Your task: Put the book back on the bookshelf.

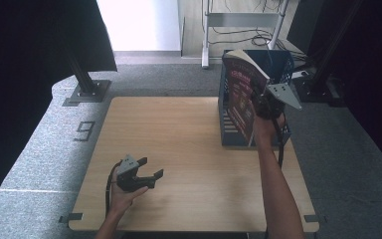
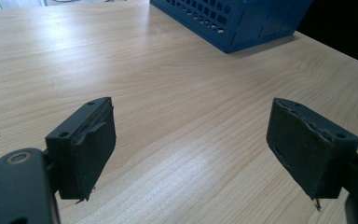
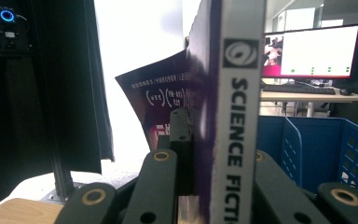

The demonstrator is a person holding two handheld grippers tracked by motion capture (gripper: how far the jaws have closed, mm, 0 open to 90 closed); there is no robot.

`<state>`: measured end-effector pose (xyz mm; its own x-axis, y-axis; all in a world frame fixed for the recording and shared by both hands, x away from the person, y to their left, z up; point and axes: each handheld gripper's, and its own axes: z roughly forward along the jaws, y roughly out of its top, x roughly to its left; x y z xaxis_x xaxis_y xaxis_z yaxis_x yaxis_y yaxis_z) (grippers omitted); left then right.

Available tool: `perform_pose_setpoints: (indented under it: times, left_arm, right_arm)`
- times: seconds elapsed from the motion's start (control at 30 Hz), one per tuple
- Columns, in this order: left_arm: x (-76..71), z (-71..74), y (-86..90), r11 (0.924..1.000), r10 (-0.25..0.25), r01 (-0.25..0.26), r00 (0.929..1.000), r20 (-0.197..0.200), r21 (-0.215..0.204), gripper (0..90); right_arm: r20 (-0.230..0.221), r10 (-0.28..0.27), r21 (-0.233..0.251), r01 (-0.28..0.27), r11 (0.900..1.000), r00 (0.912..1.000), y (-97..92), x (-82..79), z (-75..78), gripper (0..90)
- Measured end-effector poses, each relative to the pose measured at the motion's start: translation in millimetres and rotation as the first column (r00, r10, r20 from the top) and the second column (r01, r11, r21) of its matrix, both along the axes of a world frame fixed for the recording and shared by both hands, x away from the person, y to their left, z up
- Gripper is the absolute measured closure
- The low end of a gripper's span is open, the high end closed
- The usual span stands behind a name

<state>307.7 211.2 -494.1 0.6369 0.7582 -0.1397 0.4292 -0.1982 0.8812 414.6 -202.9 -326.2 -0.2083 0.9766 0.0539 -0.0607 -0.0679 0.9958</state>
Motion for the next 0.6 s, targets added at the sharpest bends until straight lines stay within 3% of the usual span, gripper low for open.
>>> perform_pose_setpoints:
  times: [0.6]
  left_arm:
    - [0.5, -0.5, 2.7, 1.0000, 0.005, -0.005, 1.0000, -0.002, -0.001, 15.5]
  right_arm:
    - [0.000, -0.031, 0.009, 0.031, 0.9995, 0.9995, -1.2, 13.2, -1.0, 81.7]
